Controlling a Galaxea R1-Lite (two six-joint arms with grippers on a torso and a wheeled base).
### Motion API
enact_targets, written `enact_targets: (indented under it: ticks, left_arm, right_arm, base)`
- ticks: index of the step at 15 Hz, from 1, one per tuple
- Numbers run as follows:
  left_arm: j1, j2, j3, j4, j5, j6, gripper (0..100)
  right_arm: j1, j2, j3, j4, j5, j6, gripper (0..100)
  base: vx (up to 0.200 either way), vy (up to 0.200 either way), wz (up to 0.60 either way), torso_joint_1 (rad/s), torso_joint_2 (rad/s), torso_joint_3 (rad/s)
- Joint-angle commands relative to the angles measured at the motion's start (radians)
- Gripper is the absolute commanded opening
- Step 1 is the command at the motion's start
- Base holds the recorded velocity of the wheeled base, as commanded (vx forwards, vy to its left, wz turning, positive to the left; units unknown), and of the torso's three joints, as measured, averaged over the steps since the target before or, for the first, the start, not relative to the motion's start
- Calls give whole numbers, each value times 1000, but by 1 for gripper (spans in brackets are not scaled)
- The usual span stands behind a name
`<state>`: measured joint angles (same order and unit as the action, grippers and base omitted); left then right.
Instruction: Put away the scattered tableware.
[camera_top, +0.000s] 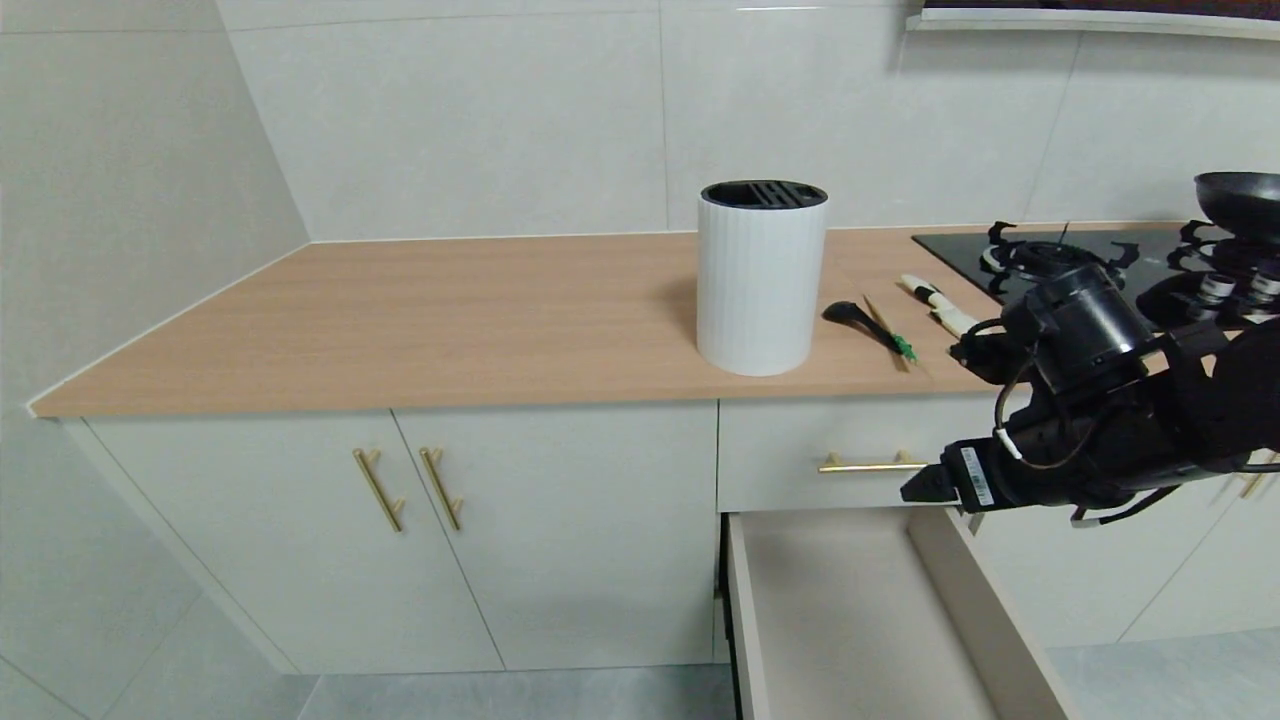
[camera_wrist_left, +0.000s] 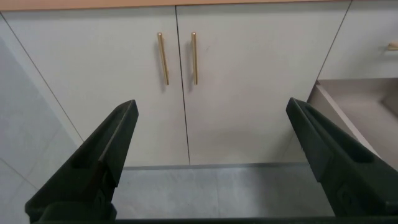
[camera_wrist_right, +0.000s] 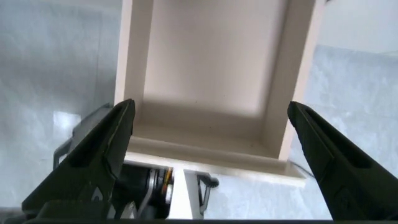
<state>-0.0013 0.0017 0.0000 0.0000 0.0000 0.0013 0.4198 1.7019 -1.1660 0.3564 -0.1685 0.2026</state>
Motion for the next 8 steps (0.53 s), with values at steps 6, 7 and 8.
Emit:
enact_targets:
  ticks: [6, 7, 8]
  left_arm:
    - [0, 1, 0, 0, 0, 0, 100]
    - [0, 0, 0, 0, 0, 0, 100]
    - [0, 1, 0, 0, 0, 2, 100]
  right_arm:
    - [-41, 120, -294, -143, -59, -58, 100]
    - [-50, 119, -301, -146, -57, -55, 100]
    - [-67, 117, -287, -146, -52, -51, 100]
  base:
    - [0, 0, 0, 0, 0, 0]
    - [0, 0, 0, 0, 0, 0]
    - [0, 0, 0, 0, 0, 0]
